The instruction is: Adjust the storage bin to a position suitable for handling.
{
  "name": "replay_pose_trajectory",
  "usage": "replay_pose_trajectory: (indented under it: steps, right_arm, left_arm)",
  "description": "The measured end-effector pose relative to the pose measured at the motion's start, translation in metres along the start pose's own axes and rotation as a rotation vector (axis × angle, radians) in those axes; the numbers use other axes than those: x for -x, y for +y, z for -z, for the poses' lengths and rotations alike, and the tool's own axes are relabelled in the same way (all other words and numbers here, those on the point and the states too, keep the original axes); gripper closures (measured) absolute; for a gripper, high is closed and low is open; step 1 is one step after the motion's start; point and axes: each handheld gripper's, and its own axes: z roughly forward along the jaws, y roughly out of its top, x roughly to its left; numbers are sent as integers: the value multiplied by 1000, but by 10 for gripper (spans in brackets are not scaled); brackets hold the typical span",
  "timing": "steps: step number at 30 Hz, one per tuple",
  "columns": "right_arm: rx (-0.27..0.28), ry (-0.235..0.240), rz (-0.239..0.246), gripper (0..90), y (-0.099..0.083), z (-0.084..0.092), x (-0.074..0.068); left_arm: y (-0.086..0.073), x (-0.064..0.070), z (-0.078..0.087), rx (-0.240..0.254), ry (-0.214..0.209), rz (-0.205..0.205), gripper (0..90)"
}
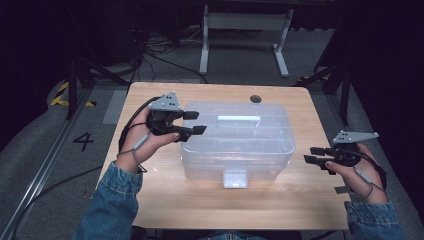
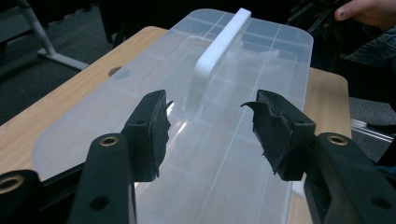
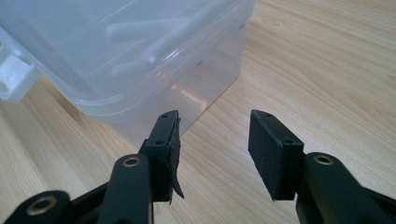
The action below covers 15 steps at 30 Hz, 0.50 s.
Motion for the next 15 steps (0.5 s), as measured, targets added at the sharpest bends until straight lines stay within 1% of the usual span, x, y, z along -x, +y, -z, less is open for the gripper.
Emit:
replay_pose_trajectory:
  steps: [3,4,5,6,7,9,10,11,15]
  right_arm:
    - [-4,5,-1,542,0,-2,0]
    - [-4,5,-1,542,0,-2,0]
    - [-3,7,-1,539,0,-3,0]
    - [-3,7,-1,539,0,-3,0]
    - [-2,7,-1,537,1,-3,1]
    - [0,9,1,536,1,-3,1]
    - [0,10,2,536,1,-4,1]
    - [1,11,4,536,1,-4,2]
    - [10,20,3,536,2,-3,1]
  left_arm:
    - [7,0,-11,-14,2,-20,460]
    - [7,0,-11,-14,2,-20,459]
    - [12,-1,-17,-21,9,-31,458]
    - [12,-1,-17,-21,9,-31,458]
    - [17,-1,-22,-25,15,-42,458]
    - [21,0,-27,-30,23,-52,459]
    - [21,0,-27,-30,23,-52,460]
    - [26,1,-32,-37,24,-54,461]
    - [31,3,-42,-49,14,-64,463]
